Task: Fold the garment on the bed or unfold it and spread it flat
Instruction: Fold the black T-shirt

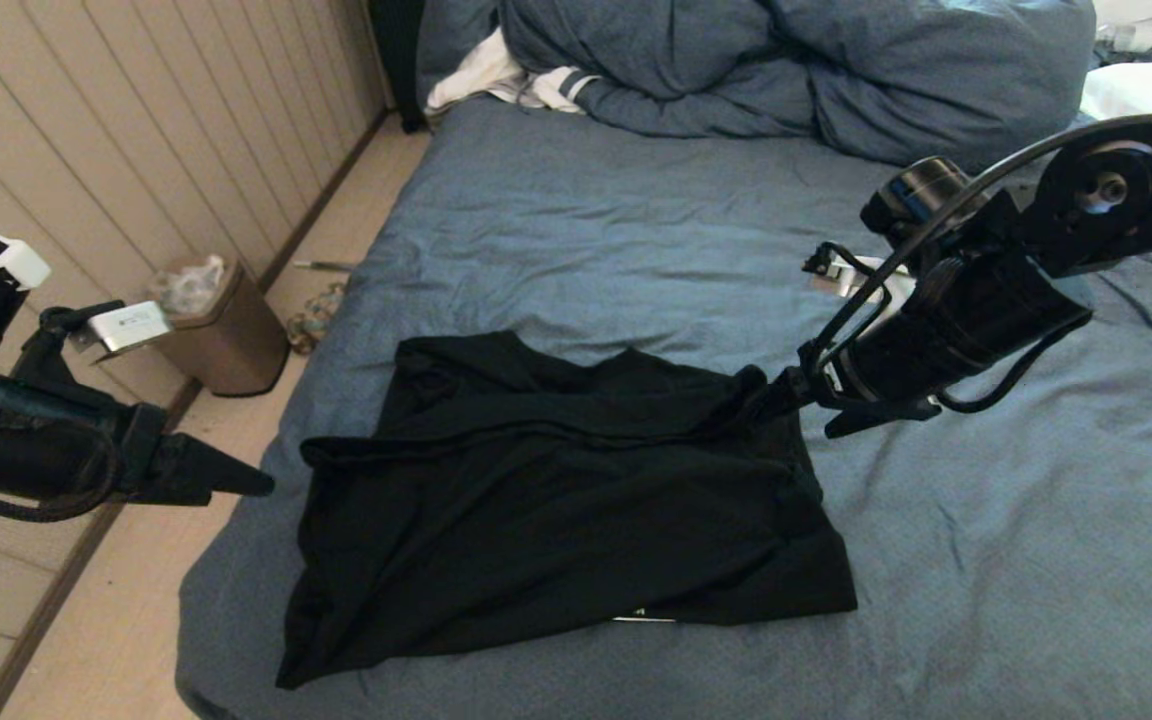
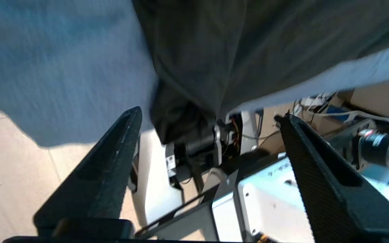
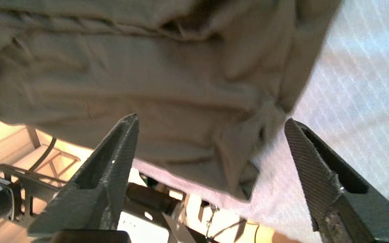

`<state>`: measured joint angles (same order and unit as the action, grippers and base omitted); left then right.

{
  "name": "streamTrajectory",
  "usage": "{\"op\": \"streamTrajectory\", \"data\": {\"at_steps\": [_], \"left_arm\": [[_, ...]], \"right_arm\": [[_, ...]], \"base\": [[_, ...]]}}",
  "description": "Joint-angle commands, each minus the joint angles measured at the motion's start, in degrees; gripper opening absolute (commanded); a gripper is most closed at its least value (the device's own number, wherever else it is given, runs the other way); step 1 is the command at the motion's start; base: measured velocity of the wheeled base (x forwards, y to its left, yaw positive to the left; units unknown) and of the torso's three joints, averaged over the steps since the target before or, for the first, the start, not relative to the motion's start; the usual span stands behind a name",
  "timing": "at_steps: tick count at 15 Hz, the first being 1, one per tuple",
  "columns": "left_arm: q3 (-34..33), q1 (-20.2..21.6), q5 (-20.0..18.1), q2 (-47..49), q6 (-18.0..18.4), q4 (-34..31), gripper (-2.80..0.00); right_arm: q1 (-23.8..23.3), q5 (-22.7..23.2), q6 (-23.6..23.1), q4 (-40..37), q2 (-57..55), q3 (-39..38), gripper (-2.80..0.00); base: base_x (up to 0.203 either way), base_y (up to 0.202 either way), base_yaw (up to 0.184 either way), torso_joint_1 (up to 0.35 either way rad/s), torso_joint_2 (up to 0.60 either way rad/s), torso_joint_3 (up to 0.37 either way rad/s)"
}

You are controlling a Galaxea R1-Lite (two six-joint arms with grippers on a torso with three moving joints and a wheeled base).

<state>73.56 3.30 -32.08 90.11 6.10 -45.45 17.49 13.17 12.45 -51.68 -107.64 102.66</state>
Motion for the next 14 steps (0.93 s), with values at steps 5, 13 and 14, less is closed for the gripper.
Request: {"op": "streamTrajectory", "data": {"at_steps": [5,13,14], "left_arm": [[7.47,-3.74,-0.52,9.88,-5.39,2.7,0.0],[8.0,-4.89,-2.55,11.84,-5.83,2.91,0.0],[7.54,-4.89,-2.68,11.56,-5.83,2.84,0.0]], "right_arm": [[1.24,0.07,2.43,-0.32,-8.91,9.02,0.0],[1.59,0.18,2.58,1.6,-11.26,9.22,-2.8],[2.22,0.11,2.59,1.89,-11.11,9.21,-2.8]], "base": [[0.0,0.0,0.0,0.0,0.0,0.0],[0.0,0.0,0.0,0.0,0.0,0.0],[0.0,0.0,0.0,0.0,0.0,0.0]]}}
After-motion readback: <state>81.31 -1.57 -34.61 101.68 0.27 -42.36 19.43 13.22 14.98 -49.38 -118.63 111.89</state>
